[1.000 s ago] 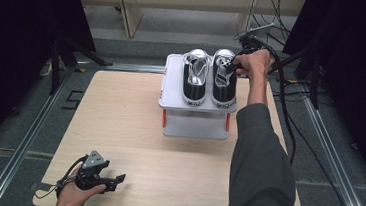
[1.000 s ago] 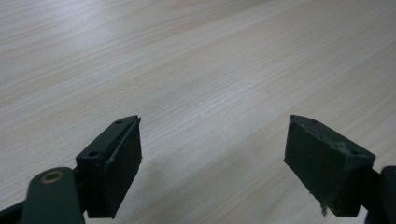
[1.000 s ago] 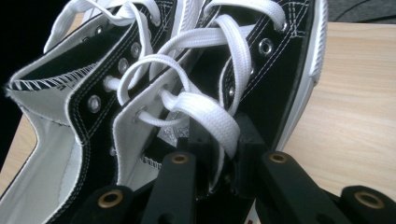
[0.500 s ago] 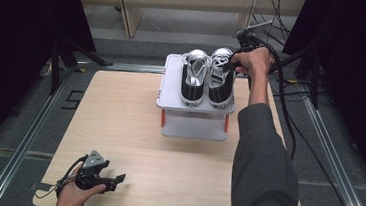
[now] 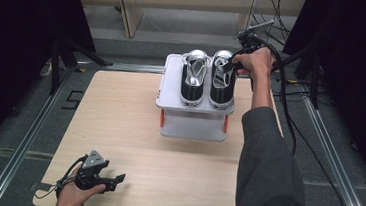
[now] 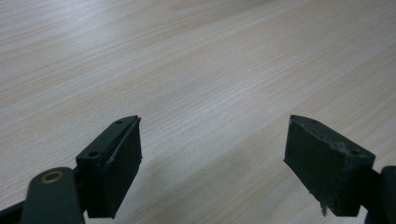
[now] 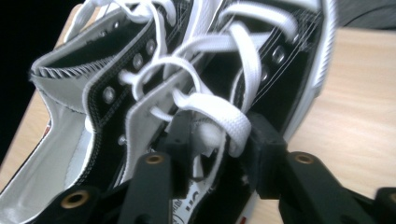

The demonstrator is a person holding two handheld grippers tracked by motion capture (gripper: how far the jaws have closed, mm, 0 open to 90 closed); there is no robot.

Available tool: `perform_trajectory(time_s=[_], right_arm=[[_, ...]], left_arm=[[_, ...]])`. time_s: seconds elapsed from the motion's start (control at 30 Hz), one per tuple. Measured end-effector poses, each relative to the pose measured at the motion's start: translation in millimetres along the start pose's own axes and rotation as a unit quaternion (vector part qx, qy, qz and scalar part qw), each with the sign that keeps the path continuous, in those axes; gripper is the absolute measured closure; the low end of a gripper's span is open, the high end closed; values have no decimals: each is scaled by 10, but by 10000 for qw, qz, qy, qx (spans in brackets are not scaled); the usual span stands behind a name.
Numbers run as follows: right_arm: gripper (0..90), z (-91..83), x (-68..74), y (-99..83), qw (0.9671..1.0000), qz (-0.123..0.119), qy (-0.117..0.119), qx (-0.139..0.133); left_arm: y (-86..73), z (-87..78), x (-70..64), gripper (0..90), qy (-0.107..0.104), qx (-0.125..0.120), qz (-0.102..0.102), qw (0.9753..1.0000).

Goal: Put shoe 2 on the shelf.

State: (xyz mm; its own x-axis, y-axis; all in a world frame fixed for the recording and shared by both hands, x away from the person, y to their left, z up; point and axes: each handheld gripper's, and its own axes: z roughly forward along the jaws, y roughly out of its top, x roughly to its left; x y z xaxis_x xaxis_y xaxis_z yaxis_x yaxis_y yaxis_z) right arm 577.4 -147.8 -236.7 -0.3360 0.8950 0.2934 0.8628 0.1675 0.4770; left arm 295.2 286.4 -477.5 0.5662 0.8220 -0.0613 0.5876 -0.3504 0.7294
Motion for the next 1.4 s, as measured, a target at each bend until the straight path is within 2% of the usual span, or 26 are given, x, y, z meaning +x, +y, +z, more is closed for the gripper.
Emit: perform_trajectory(time_s=[0.03,0.1,0.17,0.2,0.23,0.37,0.43,0.57,0.6,0.63,0.67,0.7,0.8,0.83,0.87,0.9,0.93,1.03,1.1,1.13,1.17,1.3,1.33,1.4], right_arm=[[655,-80,48,11,9998,-155,-32,-106],[652,-115,63,13,9997,-212,-3,-126],[651,-203,137,21,9994,-286,-63,-176],[651,-237,152,19,9990,-401,-29,-209],[661,-308,208,26,9985,-454,26,-307],[666,-354,295,31,9978,-536,190,-333],[686,-315,355,34,9977,-527,259,-331],[710,-110,425,57,9982,-581,79,-116],[710,-110,425,57,9982,-581,79,-116],[709,-44,452,68,9989,-461,-51,3],[709,-44,452,68,9989,-461,-51,3],[704,32,477,79,9992,-353,-143,124],[725,97,485,81,9992,-320,-196,164],[787,136,489,85,9991,-291,-249,193],[787,136,489,85,9991,-291,-249,193],[842,138,502,88,9988,-340,-293,208],[854,126,503,90,9987,-353,-310,214],[860,120,479,81,9982,-516,-293,119],[859,120,500,79,9982,-499,-307,151],[859,127,483,74,9976,-631,-261,107],[860,123,486,74,9972,-715,-210,45],[860,128,491,87,9971,-748,-160,11],[860,126,504,84,9980,-597,-207,28],[857,126,495,81,9976,-670,-148,21]], left_arm=[[1,2,-7,184,17,7,-55,10000],[-4,3,0,184,0,-33,-10,10000],[-3,-8,12,184,20,47,61,10000],[-3,-6,14,184,19,53,77,10000],[-2,15,-9,184,75,-22,-60,10000],[-5,18,-18,184,88,16,-119,9999],[-5,18,-17,184,90,20,-112,9999],[-7,12,-11,184,82,-25,-146,9999],[-7,12,-11,184,82,-25,-146,9999],[-6,11,-11,184,80,-36,-145,9999],[-6,11,-10,184,72,-32,-128,9999],[-5,9,-10,184,65,-8,-109,9999],[-5,6,-17,184,73,-22,-150,9999],[-3,3,-14,184,76,-24,-124,9999],[-4,3,-14,184,84,-24,-134,9999],[-4,3,-12,184,82,-19,-124,9999],[-4,5,-17,184,68,-27,-140,9999],[-4,5,-18,184,64,-31,-139,9999],[-6,6,-5,184,60,-3,-77,10000],[-6,9,-3,184,60,-2,-62,10000],[-6,16,-14,184,73,7,-133,9999],[-6,18,-14,184,75,22,-122,9999],[-7,18,-14,184,70,20,-139,9999],[-7,16,-11,184,76,16,-119,9999]])
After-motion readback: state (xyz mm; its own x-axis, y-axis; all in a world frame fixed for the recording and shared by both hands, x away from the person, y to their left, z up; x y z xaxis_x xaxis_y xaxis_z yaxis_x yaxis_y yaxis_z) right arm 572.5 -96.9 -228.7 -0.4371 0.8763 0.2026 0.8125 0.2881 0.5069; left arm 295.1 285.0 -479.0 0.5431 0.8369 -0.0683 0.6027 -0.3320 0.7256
